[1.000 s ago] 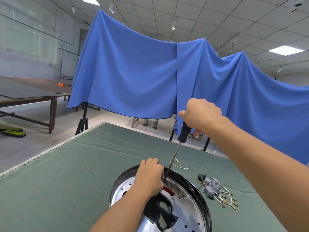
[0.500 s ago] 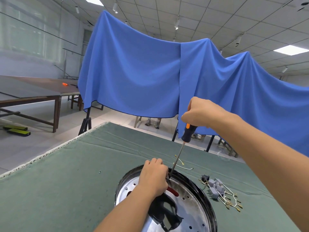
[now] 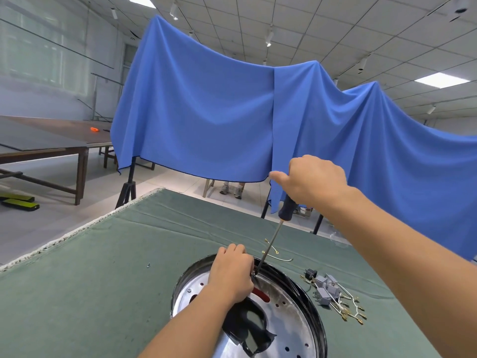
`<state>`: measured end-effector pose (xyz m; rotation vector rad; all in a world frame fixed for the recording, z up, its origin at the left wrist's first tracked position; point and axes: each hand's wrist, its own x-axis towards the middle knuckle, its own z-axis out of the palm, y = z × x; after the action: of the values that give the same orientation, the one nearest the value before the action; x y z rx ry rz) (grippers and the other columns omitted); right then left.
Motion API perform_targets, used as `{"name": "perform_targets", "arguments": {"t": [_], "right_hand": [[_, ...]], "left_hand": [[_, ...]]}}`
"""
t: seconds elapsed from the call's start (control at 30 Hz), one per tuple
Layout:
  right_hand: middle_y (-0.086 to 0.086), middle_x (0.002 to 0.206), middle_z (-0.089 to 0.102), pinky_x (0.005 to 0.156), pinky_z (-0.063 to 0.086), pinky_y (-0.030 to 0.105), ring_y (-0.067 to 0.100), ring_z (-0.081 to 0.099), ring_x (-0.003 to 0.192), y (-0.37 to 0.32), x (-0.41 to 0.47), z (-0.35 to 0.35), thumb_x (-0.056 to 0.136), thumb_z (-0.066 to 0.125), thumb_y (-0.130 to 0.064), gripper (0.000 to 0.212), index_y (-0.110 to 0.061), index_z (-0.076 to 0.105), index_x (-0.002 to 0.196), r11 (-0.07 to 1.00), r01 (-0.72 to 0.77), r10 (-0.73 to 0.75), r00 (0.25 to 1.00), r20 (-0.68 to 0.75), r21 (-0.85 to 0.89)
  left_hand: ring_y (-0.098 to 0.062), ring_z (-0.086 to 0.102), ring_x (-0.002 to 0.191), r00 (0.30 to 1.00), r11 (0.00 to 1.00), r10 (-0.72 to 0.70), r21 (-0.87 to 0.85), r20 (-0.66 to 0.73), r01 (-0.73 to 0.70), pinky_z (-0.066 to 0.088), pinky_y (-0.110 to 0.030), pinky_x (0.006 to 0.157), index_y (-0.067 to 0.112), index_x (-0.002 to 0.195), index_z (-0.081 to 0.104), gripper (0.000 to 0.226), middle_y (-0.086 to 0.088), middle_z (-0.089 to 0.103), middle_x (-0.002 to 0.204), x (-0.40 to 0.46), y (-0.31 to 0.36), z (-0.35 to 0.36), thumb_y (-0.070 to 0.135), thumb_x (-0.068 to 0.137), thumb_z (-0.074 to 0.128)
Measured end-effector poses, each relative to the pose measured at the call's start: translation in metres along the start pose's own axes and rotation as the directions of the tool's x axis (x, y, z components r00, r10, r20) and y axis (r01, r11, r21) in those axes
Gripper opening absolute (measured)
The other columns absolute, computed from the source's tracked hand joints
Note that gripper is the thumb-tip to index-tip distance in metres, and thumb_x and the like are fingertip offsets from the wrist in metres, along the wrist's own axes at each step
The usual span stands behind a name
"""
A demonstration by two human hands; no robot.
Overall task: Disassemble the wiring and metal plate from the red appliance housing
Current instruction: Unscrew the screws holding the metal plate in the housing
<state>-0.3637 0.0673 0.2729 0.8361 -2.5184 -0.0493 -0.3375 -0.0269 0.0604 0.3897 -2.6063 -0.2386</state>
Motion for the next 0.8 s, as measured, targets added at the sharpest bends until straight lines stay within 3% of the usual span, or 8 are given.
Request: {"name": "perform_targets", "arguments": {"t": [0.13,0.2,0.33,0.4,0.53,0.63,0.7,0.8], "right_hand": [[0.003,0.095,0.041,0.058,0.038,0.032,0.021,0.047,0.068,0.002,0.002,-0.008,0.09,0.04,-0.014,0.007,-0.012,0.045,0.095,0.988,0.033,-0.055,0.989,0.14,0.151],[0.002,0.108,0.042,0.07,0.045,0.035,0.025,0.054,0.083,0.003,0.001,-0.011,0.087,0.046,-0.015,0.021,-0.014,0.047,0.108,0.978,0.055,-0.098,0.972,0.212,0.203],[0.0,0.084,0.047,0.052,0.026,0.03,0.02,0.045,0.065,0.006,0.0,-0.001,0.097,0.042,-0.039,0.029,-0.014,0.042,0.083,0.997,0.063,-0.064,0.998,-0.003,-0.043],[0.002,0.079,0.049,0.049,0.022,0.03,0.02,0.041,0.06,0.008,0.001,0.002,0.098,0.038,-0.025,0.021,-0.013,0.04,0.08,0.996,0.078,-0.08,0.994,-0.079,-0.032],[-0.001,0.098,0.05,0.062,0.031,0.033,0.026,0.054,0.084,0.011,0.0,0.001,0.09,0.04,-0.024,0.014,-0.016,0.046,0.1,0.967,0.132,-0.133,0.991,-0.011,0.219],[0.0,0.098,0.049,0.063,0.03,0.033,0.027,0.051,0.083,0.009,-0.001,0.003,0.092,0.042,-0.039,0.024,-0.017,0.046,0.1,0.985,0.108,-0.104,0.994,-0.038,0.133],[0.004,0.095,0.053,0.058,0.028,0.033,0.028,0.05,0.079,0.009,0.002,0.004,0.096,0.038,-0.035,0.023,-0.013,0.046,0.099,0.992,0.101,-0.094,0.991,-0.092,0.078],[0.002,0.1,0.054,0.067,0.039,0.035,0.028,0.055,0.088,0.009,0.004,0.001,0.088,0.045,-0.021,0.016,-0.015,0.047,0.102,0.964,0.104,-0.109,0.994,0.005,0.246]], "left_hand": [[-0.02,0.044,0.11,1.0,1.0,0.0,0.001,0.003,0.0,0.032,-0.031,0.098,0.018,0.109,0.063,0.026,0.0,0.053,0.117,0.0,0.0,0.0,0.017,0.087,0.05],[-0.02,0.043,0.11,1.0,1.0,-0.002,-0.001,0.007,0.002,0.032,-0.031,0.098,0.018,0.108,0.063,0.025,0.0,0.052,0.117,0.0,0.0,0.0,0.017,0.086,0.05],[-0.019,0.043,0.111,1.0,1.0,-0.003,-0.007,0.005,0.003,0.031,-0.031,0.099,0.018,0.109,0.062,0.025,0.0,0.052,0.117,-0.001,0.001,-0.001,0.017,0.087,0.051],[-0.019,0.043,0.111,1.0,1.0,-0.002,-0.007,0.008,0.002,0.032,-0.031,0.099,0.018,0.11,0.062,0.026,0.0,0.052,0.117,-0.001,0.001,-0.001,0.017,0.087,0.05],[-0.019,0.044,0.11,1.0,1.0,-0.005,-0.016,0.006,0.005,0.032,-0.031,0.099,0.019,0.109,0.063,0.026,0.0,0.053,0.116,0.0,0.001,-0.001,0.017,0.087,0.05],[-0.019,0.044,0.109,1.0,1.0,-0.002,-0.025,0.002,0.002,0.032,-0.03,0.097,0.02,0.108,0.064,0.026,0.001,0.053,0.115,-0.001,0.001,0.0,0.017,0.086,0.051],[-0.019,0.044,0.109,1.0,1.0,-0.004,-0.028,-0.001,0.004,0.032,-0.03,0.097,0.02,0.108,0.064,0.026,0.001,0.053,0.115,0.0,0.0,0.0,0.017,0.086,0.05],[-0.019,0.043,0.109,1.0,0.999,-0.005,-0.033,0.003,0.005,0.032,-0.031,0.098,0.02,0.109,0.064,0.026,0.001,0.053,0.116,0.0,0.0,0.0,0.018,0.086,0.05]]}}
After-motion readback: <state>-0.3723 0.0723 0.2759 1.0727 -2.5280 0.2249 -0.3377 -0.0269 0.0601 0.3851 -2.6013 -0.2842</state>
